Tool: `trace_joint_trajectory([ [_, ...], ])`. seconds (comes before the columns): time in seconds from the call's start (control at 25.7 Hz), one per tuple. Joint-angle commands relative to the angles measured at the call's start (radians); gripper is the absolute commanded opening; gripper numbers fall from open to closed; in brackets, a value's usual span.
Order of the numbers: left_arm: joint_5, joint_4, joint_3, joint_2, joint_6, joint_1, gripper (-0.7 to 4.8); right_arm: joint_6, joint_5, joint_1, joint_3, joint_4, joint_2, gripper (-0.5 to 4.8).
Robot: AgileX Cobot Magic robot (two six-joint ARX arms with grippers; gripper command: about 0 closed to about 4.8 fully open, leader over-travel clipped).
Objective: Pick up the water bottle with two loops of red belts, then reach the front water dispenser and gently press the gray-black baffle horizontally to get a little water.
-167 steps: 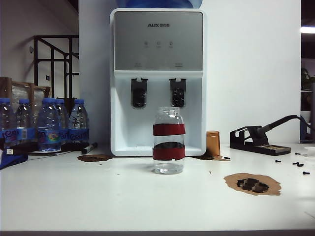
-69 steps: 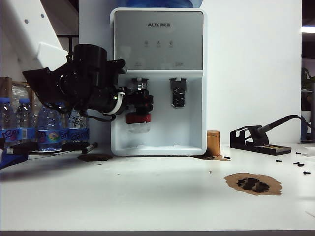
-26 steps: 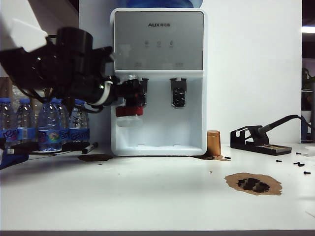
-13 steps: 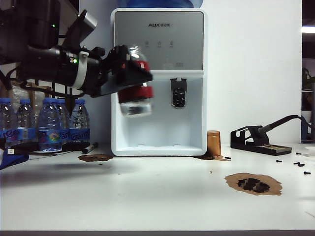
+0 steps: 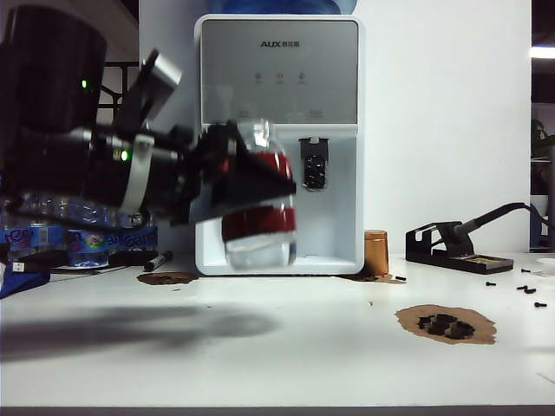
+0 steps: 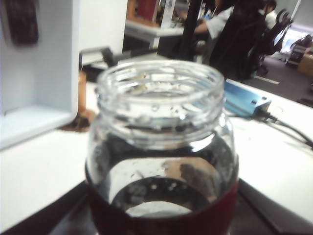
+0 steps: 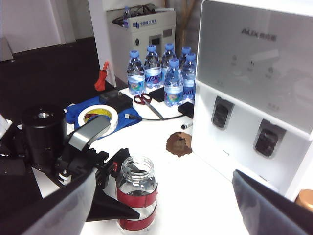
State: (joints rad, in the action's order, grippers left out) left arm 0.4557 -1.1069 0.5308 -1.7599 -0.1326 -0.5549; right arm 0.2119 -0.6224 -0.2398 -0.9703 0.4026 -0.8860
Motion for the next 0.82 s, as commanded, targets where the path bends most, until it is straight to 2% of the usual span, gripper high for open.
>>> trace_joint_trajectory([
  [0.04, -0.03, -0.119, -0.001, -0.07, 0.048, -0.017, -0.05, -0.002, -0.005, -0.002, -0.005, 0.001, 0.001, 4.79],
  [0.16, -0.044, -0.198, -0.001, -0.133, 0.069, -0.022, -0.05, -0.002, -0.005, -0.002, -0.005, 0.0, 0.001, 4.79],
  [0.31, -0.111, -0.316, 0.002, -0.218, 0.113, -0.023, -0.05, -0.002, -0.006, -0.002, -0.005, 0.0, 0.001, 4.79],
  [0.51, -0.204, -0.315, 0.006, -0.253, 0.137, -0.023, -0.05, -0.002, -0.006, -0.002, -0.005, 0.014, 0.003, 4.79],
  [0.82, -0.209, -0.293, 0.006, -0.259, 0.164, -0.022, -0.05, 0.006, 0.025, -0.002, -0.002, 0.098, 0.032, 4.79],
])
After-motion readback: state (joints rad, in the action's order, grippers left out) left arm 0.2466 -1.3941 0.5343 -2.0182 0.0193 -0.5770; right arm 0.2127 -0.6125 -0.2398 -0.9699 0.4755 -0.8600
